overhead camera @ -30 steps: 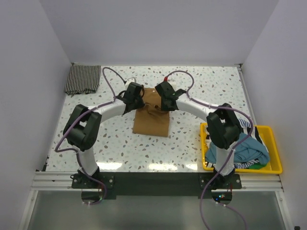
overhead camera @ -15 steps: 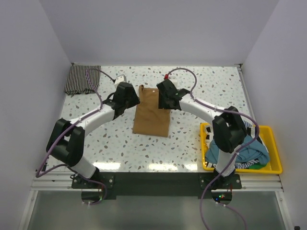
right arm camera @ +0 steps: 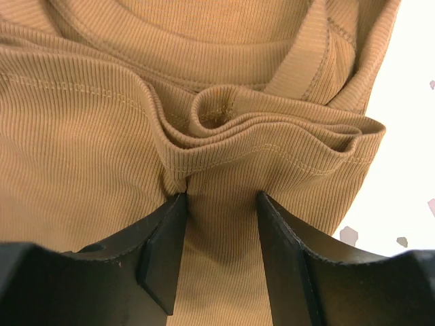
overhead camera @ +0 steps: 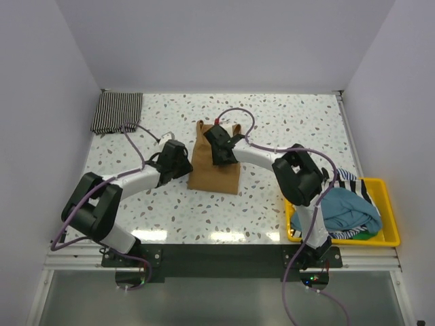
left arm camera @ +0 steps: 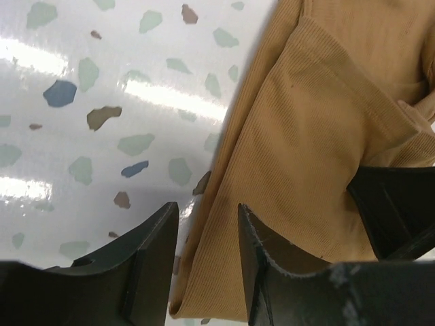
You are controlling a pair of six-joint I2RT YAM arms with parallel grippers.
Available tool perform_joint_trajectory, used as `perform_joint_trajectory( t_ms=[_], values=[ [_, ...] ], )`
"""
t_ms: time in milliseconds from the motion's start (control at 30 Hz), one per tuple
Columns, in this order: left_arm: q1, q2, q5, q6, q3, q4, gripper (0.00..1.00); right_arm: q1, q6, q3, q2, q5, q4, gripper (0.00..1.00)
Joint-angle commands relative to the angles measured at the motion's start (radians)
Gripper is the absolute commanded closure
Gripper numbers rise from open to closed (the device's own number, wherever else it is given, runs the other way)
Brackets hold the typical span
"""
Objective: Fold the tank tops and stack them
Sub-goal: Fold the tank top
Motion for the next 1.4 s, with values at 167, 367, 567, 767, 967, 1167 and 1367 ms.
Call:
perform_joint_trajectory(
  t_ms=[167, 367, 567, 767, 967, 1167, 1367],
  values=[
    [-0.039, -0.185, 0.004, -0.088, -0.150, 0.051, 0.56, 0.126, -0.056, -0.232, -0.089, -0.010, 0.082, 0.49],
    [-0.047, -0.320, -0.021, -0.107, -0.212, -0.043, 0.55, 0.233, -0.039, -0.437, -0.228, -0.014, 0.115, 0.48],
    [-0.009, -0.306, -0.082, -0.072, -0.120, -0.092, 0.56, 0.241, 0.041, -0.479, -0.387, -0.004, 0.067, 0.37],
    [0.015, -0.154, -0.124, -0.033, 0.021, -0.086, 0.73, 0.224, 0.059, -0.384, -0.481, 0.111, 0.016, 0.28],
    [0.024, -0.015, -0.133, -0.010, 0.110, -0.057, 0.88, 0.054, 0.039, -0.292, -0.451, 0.041, -0.002, 0.51],
    [0.041, 0.102, -0.110, 0.019, 0.200, -0.032, 0.91, -0.069, -0.010, -0.232, -0.376, -0.034, 0.047, 0.67],
    [0.054, 0.212, -0.049, 0.065, 0.290, 0.008, 0.93, -0.101, -0.031, -0.111, -0.224, -0.083, 0.069, 0.75]
  ],
)
